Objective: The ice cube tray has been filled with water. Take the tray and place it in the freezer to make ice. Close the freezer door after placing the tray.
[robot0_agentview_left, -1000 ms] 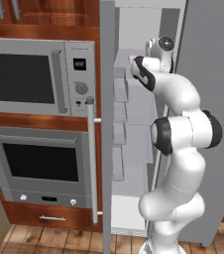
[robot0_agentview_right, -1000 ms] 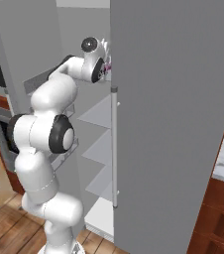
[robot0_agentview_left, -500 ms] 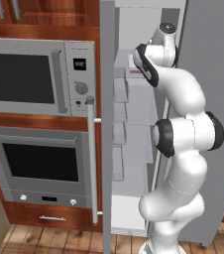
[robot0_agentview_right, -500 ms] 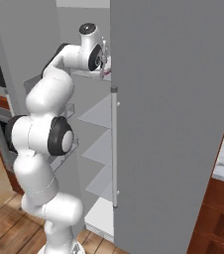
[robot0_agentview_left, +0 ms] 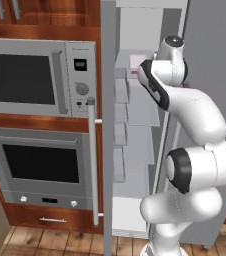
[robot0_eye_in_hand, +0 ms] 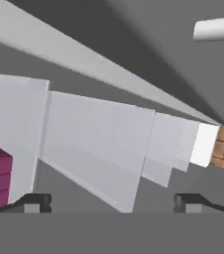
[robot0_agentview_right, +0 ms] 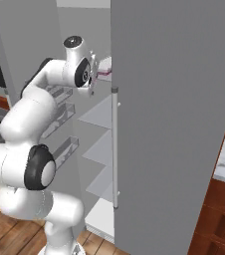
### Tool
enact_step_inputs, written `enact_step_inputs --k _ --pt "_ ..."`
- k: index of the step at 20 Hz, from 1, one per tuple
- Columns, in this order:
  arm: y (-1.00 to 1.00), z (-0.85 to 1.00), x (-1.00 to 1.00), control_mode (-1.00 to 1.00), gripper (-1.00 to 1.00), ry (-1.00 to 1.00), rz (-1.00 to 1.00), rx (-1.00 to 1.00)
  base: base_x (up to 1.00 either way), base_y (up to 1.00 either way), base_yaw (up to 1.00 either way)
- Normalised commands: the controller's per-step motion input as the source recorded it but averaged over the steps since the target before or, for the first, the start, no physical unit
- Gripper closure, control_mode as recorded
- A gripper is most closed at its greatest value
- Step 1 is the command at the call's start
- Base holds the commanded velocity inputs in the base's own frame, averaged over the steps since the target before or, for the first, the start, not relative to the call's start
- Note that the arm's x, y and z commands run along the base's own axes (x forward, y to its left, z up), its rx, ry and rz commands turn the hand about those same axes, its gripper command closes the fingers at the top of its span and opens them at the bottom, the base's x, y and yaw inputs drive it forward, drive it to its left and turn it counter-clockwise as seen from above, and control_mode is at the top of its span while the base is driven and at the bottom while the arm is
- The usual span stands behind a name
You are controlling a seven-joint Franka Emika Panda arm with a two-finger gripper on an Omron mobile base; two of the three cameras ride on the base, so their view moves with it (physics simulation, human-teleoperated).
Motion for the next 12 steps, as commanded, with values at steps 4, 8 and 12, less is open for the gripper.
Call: enact_step_inputs --k 4,8,12 --pt "0.02 -0.07 -0.99 -1.00 -1.00 -0.08 0.04 0.00 0.00 0.00 0.00" --pt "0.01 -0.01 -0.69 -1.00 -1.00 0.00 0.04 0.00 0.00 0.00 0.00" --pt "0.00 -0.07 -0.27 -1.00 -1.00 -0.05 0.05 0.00 0.00 0.00 0.00"
